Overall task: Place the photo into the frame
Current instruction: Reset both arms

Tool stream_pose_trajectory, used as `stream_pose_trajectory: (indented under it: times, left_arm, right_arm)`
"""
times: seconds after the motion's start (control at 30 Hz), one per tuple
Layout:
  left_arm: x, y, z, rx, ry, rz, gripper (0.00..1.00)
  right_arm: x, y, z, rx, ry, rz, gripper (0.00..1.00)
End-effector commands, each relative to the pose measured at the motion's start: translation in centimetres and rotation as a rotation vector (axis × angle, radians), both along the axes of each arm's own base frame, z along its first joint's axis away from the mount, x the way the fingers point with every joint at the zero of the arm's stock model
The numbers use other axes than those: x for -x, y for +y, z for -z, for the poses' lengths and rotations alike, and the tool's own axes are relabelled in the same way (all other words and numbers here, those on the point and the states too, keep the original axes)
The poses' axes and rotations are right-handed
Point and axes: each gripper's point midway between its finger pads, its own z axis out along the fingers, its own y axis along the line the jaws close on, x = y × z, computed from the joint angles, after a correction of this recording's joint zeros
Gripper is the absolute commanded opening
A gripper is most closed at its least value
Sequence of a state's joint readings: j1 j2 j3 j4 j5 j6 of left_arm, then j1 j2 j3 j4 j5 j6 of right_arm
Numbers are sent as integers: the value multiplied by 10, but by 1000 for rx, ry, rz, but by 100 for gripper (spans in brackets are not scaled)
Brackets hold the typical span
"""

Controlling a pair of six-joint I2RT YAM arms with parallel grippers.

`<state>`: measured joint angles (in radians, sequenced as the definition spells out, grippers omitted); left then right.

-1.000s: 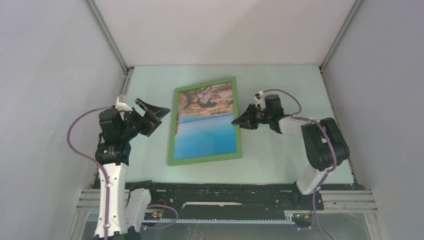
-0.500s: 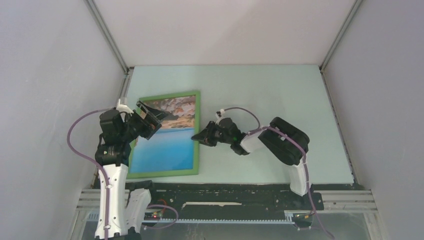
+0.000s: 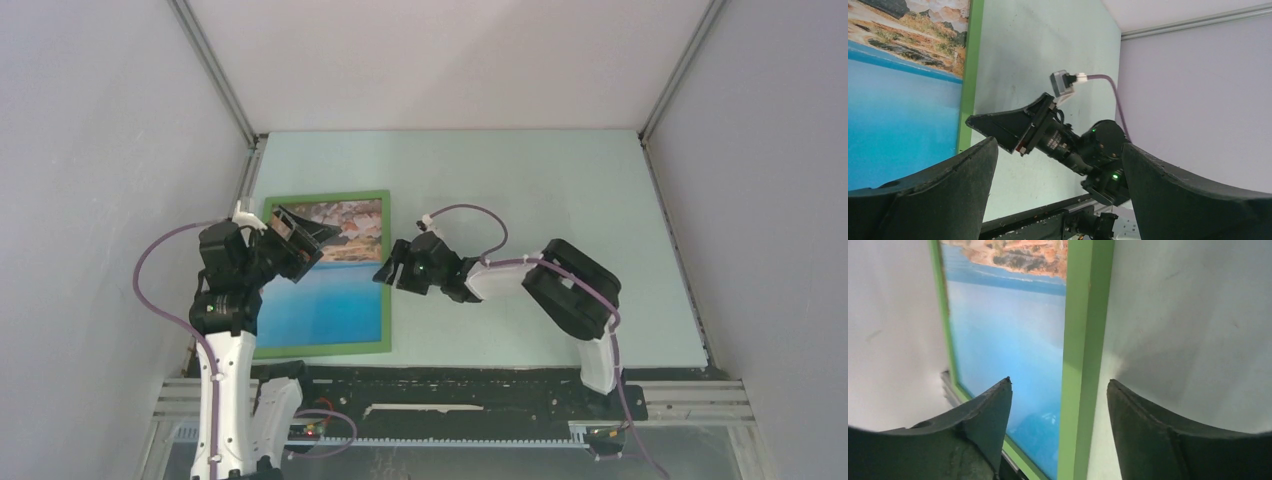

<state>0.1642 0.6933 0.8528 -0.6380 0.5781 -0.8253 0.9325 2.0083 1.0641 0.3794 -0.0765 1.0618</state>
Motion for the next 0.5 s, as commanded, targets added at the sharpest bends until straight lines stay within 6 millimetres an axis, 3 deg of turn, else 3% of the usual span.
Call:
stream_pose_trajectory:
  times: [0.0, 0.13, 0.23, 0.33, 0.47]
  left_arm:
    - [-4, 5, -33, -50, -102, -9, 100]
    - [-2, 0, -57, -67, -185, 37, 100]
    - [16, -22, -111, -53, -395, 176, 100]
    - [45, -34, -177, -95, -643, 224, 100]
    - [76, -43, -239, -137, -842, 265, 100]
  right_arm:
    - [13, -50, -4, 351, -85, -30, 80]
    - [25, -115, -34, 577, -174, -36, 93]
    - [30, -159, -90, 638, -295, -53, 96]
    - [34, -211, -179, 594, -496, 17, 100]
    - [49, -294, -301, 445, -732, 217, 100]
